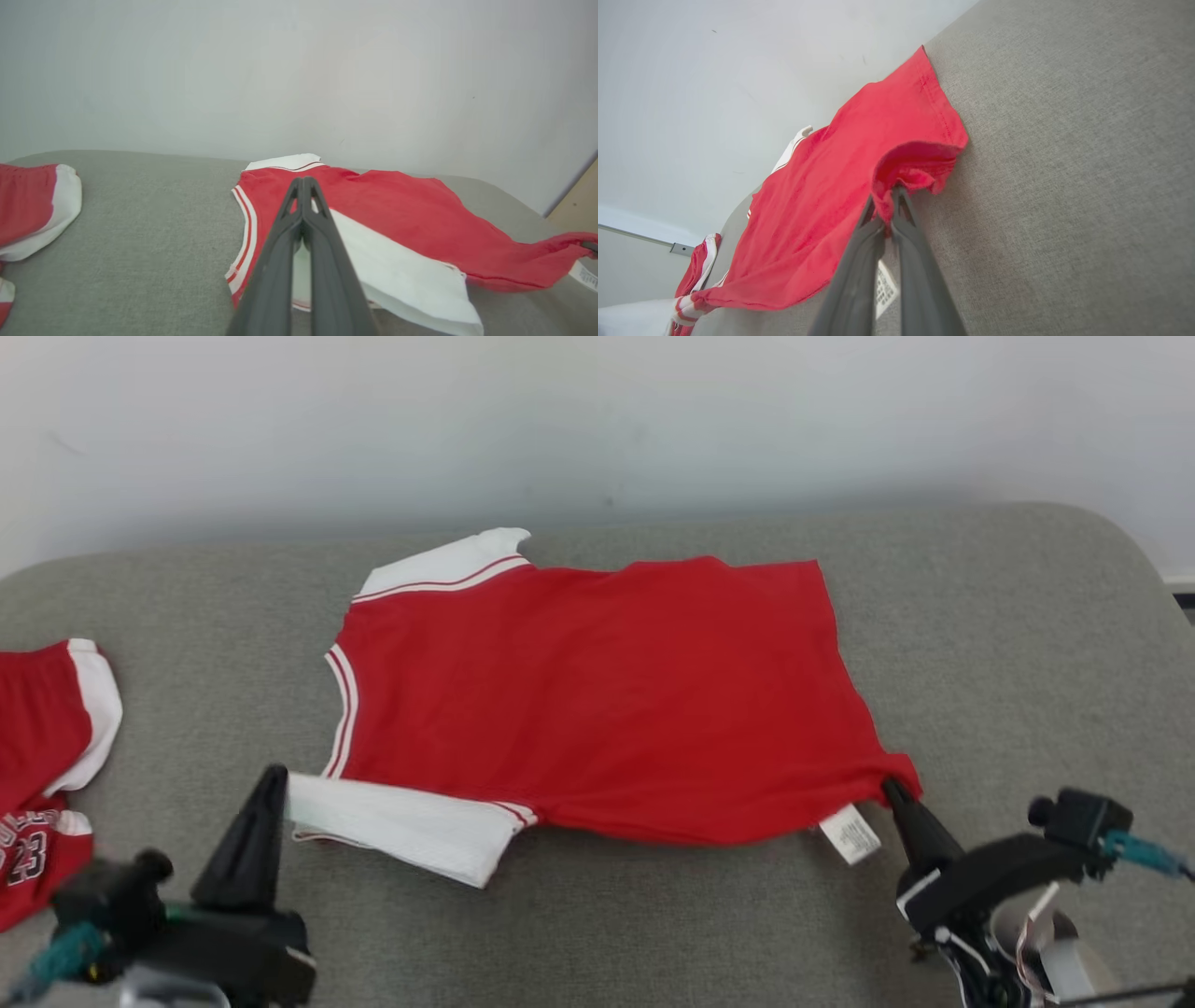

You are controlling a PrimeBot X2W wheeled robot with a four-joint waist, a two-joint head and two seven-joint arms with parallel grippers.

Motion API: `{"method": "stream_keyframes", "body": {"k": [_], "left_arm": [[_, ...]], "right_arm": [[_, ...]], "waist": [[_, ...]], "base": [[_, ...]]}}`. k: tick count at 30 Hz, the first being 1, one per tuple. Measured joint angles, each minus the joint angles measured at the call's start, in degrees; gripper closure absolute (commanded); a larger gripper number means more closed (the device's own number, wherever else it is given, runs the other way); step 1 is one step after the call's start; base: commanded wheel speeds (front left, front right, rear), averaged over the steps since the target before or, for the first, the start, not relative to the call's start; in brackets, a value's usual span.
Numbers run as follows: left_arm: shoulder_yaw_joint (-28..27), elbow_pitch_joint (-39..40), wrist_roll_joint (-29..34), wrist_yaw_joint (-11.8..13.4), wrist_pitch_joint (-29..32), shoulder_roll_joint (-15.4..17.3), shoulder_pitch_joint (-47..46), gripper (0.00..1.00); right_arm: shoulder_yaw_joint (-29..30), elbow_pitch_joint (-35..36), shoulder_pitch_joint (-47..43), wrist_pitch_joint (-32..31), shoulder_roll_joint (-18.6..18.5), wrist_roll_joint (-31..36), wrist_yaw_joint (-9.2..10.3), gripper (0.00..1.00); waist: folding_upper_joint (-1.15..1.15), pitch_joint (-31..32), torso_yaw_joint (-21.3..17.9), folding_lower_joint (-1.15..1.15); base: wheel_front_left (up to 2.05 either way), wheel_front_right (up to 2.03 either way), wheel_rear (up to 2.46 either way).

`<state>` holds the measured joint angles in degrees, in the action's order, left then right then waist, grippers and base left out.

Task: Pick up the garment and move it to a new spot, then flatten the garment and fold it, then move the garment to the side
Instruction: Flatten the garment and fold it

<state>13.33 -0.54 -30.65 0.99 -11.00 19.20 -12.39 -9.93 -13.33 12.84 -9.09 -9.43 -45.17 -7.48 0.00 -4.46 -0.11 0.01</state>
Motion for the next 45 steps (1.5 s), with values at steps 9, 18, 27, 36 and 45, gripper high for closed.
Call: {"method": "stream_keyframes", "body": {"k": [9,18,27,36,45], "left_arm": [[0.10,-13.22,-0.86,-4.98,4.04,4.02,-14.58,1.00],[2.43,-25.97,-1.09,-7.47,4.15,4.86,-25.58,1.00],[6.93,-36.91,-1.08,-8.31,2.26,4.23,-34.60,1.00],[9.31,-42.10,-2.01,-8.46,-2.70,3.72,-36.22,0.00],[5.61,-36.69,-2.24,-7.57,-3.80,3.39,-30.32,0.00]], "right_arm": [[-0.14,-9.58,14.56,-4.10,2.40,0.81,0.00,1.00],[-2.36,-21.18,26.90,-3.25,4.00,1.81,0.00,1.00],[-4.93,-31.65,35.48,0.32,4.88,2.77,0.00,1.00],[-9.58,-33.20,36.51,5.43,3.45,0.45,0.00,0.00],[-14.62,-29.63,31.38,11.00,-1.16,-1.25,0.00,0.00]], "waist": [[0.01,-4.69,-3.07,0.00],[0.01,-9.65,-5.28,0.01],[0.01,-13.85,-6.28,0.01],[0.01,-13.44,-6.69,-0.01],[0.01,-10.58,-5.53,-0.01]], "base": [[0.00,0.00,0.00],[0.00,0.00,0.00],[0.00,0.00,0.00],[0.00,0.00,0.00],[0.00,0.00,0.00]]}}
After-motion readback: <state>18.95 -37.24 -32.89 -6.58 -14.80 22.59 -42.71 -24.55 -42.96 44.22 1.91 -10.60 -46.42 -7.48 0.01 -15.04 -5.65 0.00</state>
